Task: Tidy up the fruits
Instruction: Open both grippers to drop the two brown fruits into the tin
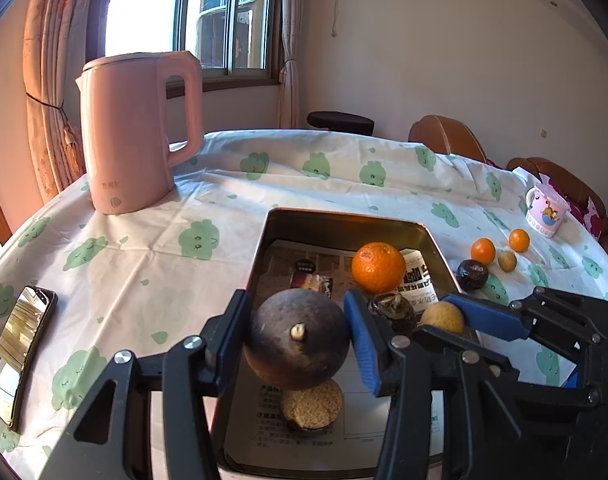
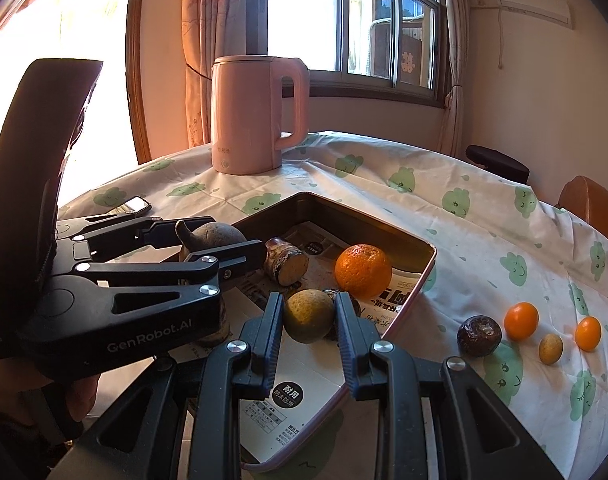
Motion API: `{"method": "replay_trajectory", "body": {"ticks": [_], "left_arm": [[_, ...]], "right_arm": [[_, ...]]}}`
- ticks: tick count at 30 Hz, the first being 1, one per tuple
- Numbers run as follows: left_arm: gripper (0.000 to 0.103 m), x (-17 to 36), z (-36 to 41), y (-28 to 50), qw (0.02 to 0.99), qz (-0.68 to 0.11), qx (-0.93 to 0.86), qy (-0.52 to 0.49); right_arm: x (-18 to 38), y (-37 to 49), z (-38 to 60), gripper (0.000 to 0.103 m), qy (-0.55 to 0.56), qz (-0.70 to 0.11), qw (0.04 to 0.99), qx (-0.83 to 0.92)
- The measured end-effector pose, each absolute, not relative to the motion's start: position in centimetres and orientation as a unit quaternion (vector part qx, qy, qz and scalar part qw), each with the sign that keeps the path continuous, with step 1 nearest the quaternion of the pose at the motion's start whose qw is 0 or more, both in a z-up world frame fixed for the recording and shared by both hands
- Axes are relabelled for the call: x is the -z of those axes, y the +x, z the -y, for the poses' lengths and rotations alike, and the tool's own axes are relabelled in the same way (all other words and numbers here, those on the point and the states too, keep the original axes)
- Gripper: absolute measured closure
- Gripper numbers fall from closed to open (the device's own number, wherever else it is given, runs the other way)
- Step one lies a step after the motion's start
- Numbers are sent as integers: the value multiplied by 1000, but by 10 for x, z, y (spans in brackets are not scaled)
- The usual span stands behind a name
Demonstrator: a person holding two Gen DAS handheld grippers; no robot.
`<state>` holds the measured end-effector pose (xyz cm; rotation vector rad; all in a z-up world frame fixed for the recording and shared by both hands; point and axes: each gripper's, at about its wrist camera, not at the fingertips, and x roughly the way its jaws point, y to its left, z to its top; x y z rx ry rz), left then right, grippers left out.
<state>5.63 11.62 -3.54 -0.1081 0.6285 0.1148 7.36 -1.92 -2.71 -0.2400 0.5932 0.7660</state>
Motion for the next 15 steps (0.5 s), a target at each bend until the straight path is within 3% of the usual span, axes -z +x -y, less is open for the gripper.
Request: {"method": "replay_trajectory", "body": {"ticks": [11,14,15], "left_arm": [[50,33,-114,57,949,-308,-55,-49],[41,31,-116,55,949,-304,-59,-51],[33,30,-117,53,950,-301,-57,-55]], "right_arm": [[28,76,22,74,-104,-290,876,-372],[27,76,24,71,-99,-291,876,-371],[27,76,25,65,-99,-291,877,-370]]}}
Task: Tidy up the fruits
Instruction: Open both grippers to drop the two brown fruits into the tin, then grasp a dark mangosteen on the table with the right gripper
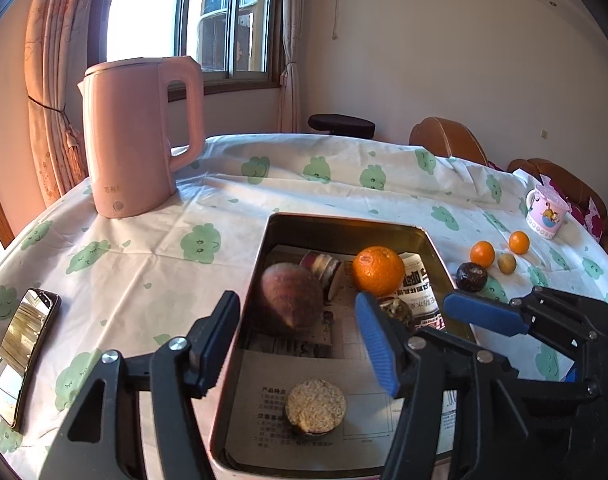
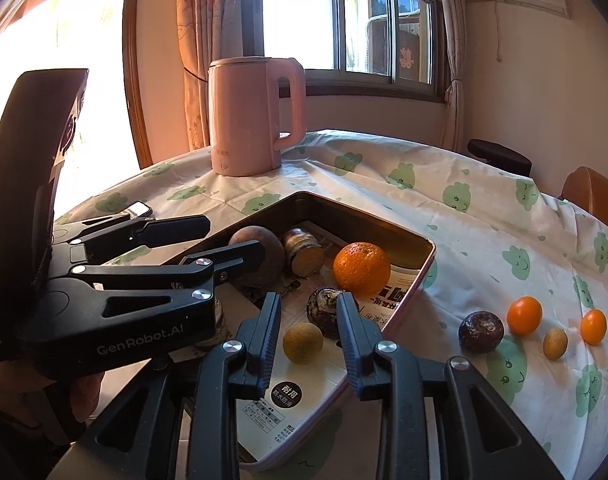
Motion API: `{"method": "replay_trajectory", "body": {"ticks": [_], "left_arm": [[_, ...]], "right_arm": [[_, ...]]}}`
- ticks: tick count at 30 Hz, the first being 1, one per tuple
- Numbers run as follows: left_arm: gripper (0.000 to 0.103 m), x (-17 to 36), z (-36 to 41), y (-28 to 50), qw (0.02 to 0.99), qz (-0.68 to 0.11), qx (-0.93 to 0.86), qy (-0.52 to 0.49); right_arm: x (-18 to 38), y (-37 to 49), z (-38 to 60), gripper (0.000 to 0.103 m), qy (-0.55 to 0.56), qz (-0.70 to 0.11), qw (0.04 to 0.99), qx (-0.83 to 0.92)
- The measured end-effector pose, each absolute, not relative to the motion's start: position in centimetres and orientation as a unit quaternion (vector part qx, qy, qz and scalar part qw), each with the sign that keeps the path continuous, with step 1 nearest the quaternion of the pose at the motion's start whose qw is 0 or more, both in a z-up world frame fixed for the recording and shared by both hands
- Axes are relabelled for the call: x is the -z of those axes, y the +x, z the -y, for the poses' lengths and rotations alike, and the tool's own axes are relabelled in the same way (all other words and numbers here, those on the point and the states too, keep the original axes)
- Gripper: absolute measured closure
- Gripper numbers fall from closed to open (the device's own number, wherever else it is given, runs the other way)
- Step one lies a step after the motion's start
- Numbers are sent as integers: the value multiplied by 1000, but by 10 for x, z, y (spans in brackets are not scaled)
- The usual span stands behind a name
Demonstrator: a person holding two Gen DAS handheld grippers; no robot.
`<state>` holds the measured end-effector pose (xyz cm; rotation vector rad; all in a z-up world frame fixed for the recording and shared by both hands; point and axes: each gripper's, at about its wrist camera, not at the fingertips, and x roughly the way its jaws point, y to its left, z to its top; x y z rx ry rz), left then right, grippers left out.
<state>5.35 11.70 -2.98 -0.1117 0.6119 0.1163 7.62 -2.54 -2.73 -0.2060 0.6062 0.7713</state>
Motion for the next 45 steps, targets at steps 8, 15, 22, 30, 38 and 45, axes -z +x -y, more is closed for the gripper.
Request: {"method": "replay_trajectory", "body": {"ticks": [8,15,22,30,38,45], "left_arm": [[9,13,-115,43,960,-264,-70,-55],[5,13,-112,60,957,-266,-81,-84],[5,13,-95,70,956,-274,-69,-76],[5,10,-83,72,958,-274,-58,-62],[5,11,-76,74,957,-280,-55,-57],[5,6,-45,87,957,-287,-35,-41]], "right_arm": [[19,78,68,51,-118,-268,899,-325],[21,116,132,51,-123,-284,922,-232],[33,136,115,51,-128,-313,905,-258],[42,157,90,53,-149,-342,892,-255],[56,168,75,65,-177,-380,872,-252],[30,154,111,65,-133,-320,909,-231]]}}
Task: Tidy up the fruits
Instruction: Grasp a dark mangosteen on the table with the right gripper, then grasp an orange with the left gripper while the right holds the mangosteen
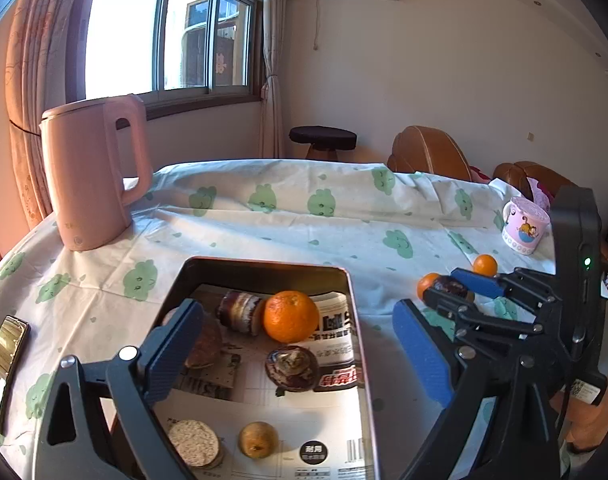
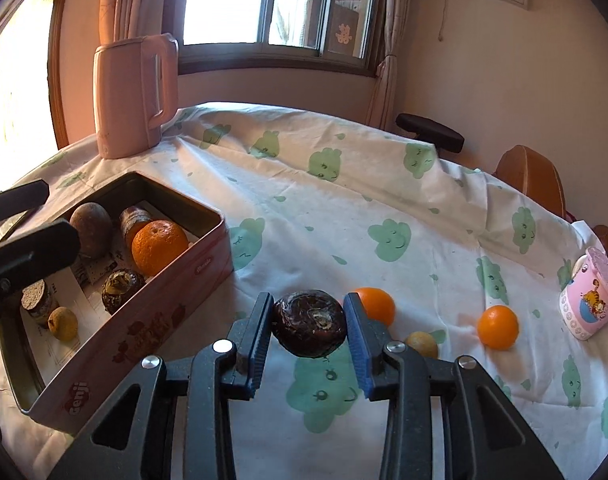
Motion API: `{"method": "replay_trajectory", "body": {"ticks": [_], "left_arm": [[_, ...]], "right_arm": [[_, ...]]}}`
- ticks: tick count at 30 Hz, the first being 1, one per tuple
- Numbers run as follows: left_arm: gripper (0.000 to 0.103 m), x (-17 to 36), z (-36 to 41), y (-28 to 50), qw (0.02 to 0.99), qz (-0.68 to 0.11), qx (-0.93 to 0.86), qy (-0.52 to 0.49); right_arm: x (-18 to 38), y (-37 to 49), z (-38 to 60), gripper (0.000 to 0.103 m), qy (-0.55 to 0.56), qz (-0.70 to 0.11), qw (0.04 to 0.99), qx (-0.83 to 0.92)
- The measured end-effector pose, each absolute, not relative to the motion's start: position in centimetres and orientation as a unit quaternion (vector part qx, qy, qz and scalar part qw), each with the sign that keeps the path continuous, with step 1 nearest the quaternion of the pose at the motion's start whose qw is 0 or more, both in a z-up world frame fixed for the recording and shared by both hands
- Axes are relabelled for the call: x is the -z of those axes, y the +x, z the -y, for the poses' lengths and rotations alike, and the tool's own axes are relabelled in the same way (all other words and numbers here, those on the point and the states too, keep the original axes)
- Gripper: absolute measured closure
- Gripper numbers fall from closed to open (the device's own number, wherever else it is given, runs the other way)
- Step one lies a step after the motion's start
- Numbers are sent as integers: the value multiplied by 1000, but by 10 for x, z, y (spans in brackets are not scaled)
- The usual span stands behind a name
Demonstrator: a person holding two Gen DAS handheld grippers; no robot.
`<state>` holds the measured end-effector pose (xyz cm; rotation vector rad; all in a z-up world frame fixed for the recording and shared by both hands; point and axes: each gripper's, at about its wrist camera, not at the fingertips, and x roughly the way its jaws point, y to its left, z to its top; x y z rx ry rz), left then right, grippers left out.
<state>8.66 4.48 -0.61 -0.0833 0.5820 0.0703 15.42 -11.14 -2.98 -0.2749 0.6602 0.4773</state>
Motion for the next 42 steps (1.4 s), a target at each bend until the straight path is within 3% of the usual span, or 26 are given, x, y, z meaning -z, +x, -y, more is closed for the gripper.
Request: {"method": "replay_trajectory", "body": {"ticks": [8,15,26,28,32,36,42], "left_arm": [[5,9,15,114,954,-299,1,-16],[7,22,56,144,942,-333,22,-13],[31,52,72,199,917,-397,22,-21],[39,56,72,204,913,-406,23,-23],[39,68,74,211,903,-426,42,-29],[65,68,70,211,903,-424,59,-47],[66,66,68,204,905,-415,73,-59]], "right_arm": [[18,178,211,65,-73,-307,943,-102],[28,186,239,65,-44,-314,945,-82],[29,186,250,65,-14,-313,945,-94],[28,186,250,65,-12,-311,946,-96],[28,186,252,65,-7,-310,945,-101],[27,185,256,65,4,-307,946,-102],[24,180,257,65,5,-292,951,-100]]}}
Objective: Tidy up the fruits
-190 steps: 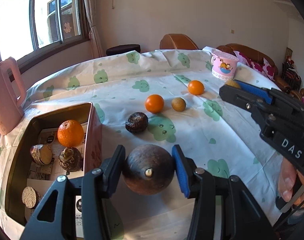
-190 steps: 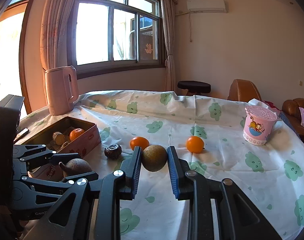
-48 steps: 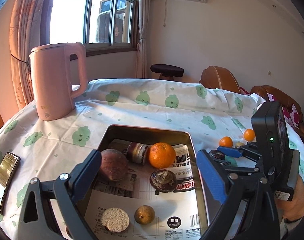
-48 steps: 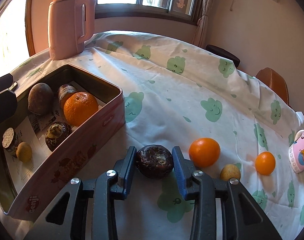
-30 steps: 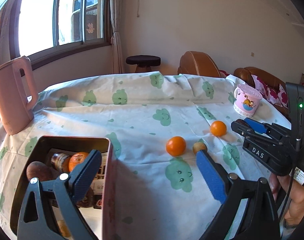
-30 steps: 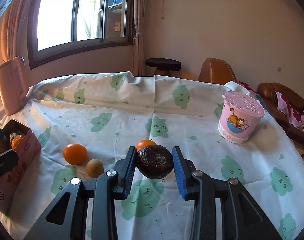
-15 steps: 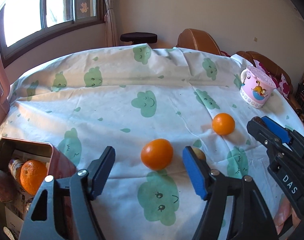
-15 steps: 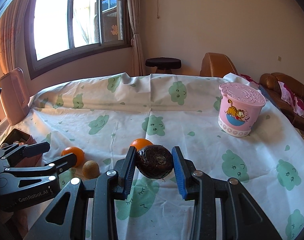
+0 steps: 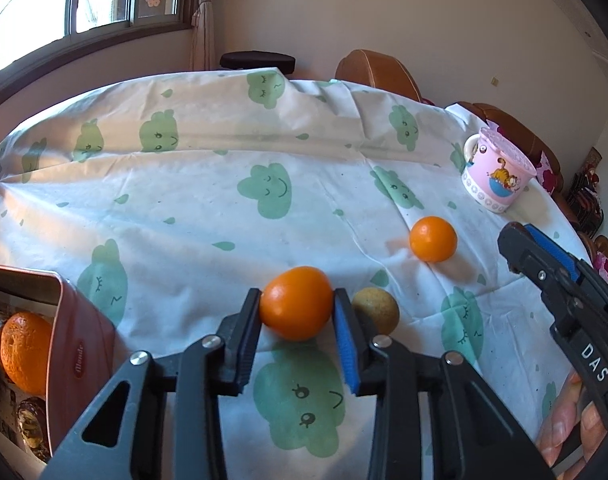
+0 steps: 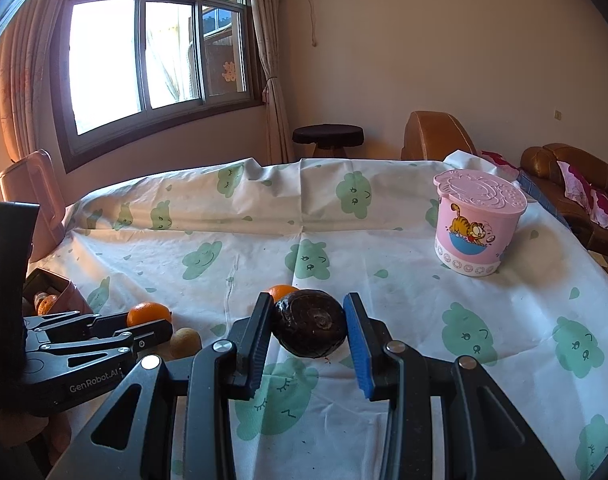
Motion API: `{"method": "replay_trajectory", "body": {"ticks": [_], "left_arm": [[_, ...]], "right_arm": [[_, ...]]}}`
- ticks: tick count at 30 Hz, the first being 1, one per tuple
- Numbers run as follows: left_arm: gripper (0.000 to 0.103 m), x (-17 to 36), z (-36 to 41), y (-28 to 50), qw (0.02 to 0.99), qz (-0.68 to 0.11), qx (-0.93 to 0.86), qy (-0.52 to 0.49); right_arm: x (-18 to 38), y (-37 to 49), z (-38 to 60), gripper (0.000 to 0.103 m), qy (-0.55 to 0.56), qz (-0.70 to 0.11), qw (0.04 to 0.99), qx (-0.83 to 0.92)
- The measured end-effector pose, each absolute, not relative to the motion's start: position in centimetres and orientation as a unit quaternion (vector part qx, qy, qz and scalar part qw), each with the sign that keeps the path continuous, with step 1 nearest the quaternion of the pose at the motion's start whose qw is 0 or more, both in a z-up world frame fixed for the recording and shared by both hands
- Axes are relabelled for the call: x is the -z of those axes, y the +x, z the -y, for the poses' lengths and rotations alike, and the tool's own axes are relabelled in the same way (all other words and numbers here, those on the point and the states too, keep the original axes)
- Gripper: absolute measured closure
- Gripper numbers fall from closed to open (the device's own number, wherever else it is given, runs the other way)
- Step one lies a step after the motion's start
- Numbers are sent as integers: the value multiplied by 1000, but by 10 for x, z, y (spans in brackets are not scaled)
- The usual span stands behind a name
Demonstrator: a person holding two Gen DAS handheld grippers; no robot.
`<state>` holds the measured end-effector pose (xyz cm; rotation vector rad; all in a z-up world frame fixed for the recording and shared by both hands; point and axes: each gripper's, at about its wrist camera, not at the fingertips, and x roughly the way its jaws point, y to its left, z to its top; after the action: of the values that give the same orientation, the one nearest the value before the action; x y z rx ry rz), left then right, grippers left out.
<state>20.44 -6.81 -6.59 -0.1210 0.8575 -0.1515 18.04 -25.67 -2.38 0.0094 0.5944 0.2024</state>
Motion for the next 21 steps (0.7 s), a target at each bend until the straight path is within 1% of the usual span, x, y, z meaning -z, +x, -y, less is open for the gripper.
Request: {"method": "replay_trajectory", "body": {"ticks": [21], "left_arm": [[66,48,59,178,934,-348,48,-68]], "right_arm": [[12,157,254,65,-8,-232,968,-97]]}}
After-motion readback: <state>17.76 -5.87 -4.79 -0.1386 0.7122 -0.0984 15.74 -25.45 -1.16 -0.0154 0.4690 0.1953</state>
